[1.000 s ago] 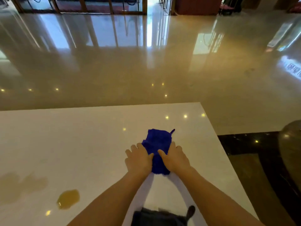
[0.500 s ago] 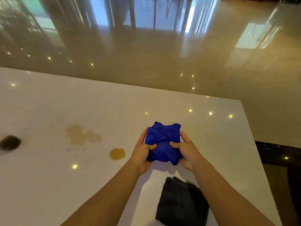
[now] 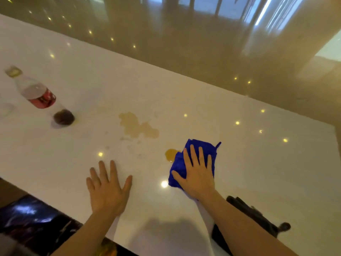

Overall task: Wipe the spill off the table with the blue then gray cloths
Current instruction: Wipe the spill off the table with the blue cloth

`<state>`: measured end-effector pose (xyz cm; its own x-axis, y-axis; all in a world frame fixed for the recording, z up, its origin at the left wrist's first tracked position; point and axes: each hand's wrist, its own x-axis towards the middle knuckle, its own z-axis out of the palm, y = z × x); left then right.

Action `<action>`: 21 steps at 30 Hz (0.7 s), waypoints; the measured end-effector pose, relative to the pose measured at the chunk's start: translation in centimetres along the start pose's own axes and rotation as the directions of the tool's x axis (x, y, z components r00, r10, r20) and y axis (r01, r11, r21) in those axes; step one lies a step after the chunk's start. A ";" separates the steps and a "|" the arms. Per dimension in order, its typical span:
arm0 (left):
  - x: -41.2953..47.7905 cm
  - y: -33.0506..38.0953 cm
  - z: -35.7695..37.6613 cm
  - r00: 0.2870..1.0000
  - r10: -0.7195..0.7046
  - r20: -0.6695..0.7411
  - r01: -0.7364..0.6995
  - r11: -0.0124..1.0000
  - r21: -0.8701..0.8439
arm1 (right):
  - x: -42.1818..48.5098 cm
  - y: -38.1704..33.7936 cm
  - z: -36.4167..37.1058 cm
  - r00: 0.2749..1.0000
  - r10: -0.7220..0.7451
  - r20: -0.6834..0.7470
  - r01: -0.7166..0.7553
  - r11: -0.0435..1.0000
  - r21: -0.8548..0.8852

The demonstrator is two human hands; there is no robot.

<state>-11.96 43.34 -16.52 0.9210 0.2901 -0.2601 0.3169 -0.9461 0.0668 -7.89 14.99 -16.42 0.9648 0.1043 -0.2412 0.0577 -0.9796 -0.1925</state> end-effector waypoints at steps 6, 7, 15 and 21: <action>0.1 -0.8 2.6 0.995 -0.008 -0.099 0.003 0.999 -0.045 | 7.6 0.0 -1.5 0.997 0.005 -0.081 -0.007 1.000 -0.020; 0.2 -1.0 2.7 0.997 -0.007 -0.083 0.004 0.999 -0.036 | 7.4 -0.3 -1.4 0.998 0.021 -0.065 -0.022 1.000 -0.018; 0.1 -0.6 2.0 0.999 -0.013 -0.052 0.010 0.998 -0.064 | -7.3 -5.7 3.4 0.996 -0.084 0.043 0.083 0.996 0.013; 0.3 -1.1 2.5 0.998 0.008 -0.062 -0.013 0.998 -0.065 | 6.8 -3.9 -0.7 0.992 0.107 -0.060 -0.107 0.994 0.004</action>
<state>-12.58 44.09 -19.10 0.9359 0.2905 -0.1990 0.3194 -0.9383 0.1327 -1.38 19.41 -16.62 0.9790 -0.0119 -0.2034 -0.0471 -0.9845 -0.1689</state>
